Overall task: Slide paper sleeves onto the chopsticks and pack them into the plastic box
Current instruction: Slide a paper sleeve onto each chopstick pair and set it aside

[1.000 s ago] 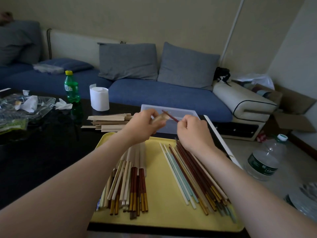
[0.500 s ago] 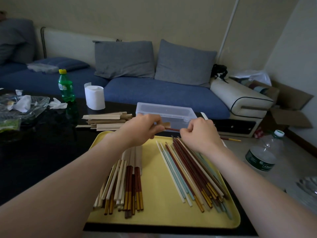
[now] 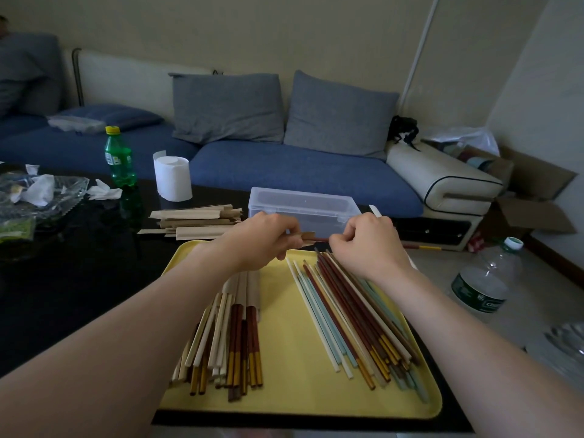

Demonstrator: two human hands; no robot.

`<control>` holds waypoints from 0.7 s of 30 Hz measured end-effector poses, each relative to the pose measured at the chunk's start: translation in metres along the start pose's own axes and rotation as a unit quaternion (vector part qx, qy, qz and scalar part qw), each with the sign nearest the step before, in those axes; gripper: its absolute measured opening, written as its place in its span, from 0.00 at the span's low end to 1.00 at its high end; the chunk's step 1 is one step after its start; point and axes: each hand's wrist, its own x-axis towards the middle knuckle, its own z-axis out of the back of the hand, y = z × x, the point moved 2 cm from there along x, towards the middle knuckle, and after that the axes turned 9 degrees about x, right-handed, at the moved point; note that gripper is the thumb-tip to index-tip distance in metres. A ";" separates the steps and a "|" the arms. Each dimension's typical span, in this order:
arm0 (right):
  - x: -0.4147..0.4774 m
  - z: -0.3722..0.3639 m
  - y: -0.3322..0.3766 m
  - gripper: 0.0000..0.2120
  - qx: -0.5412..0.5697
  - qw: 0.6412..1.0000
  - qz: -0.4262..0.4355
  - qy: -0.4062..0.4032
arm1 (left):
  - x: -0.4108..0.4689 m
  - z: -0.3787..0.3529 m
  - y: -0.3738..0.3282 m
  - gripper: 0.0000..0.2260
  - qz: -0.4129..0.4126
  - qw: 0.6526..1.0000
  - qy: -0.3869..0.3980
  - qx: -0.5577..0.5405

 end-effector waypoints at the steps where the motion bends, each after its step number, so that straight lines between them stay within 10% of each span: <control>1: 0.000 0.000 0.000 0.14 0.000 1.000 0.000 0.001 | -0.001 0.000 0.000 0.06 -0.003 1.000 0.002 -0.001; 16: -0.010 -0.014 0.019 0.12 0.054 0.987 0.063 0.139 | -0.001 0.002 -0.008 0.04 -0.013 0.999 0.001 0.045; 21: -0.010 -0.021 0.019 0.26 0.098 0.981 0.043 0.162 | 0.001 0.003 -0.006 0.04 -0.004 0.998 -0.037 0.041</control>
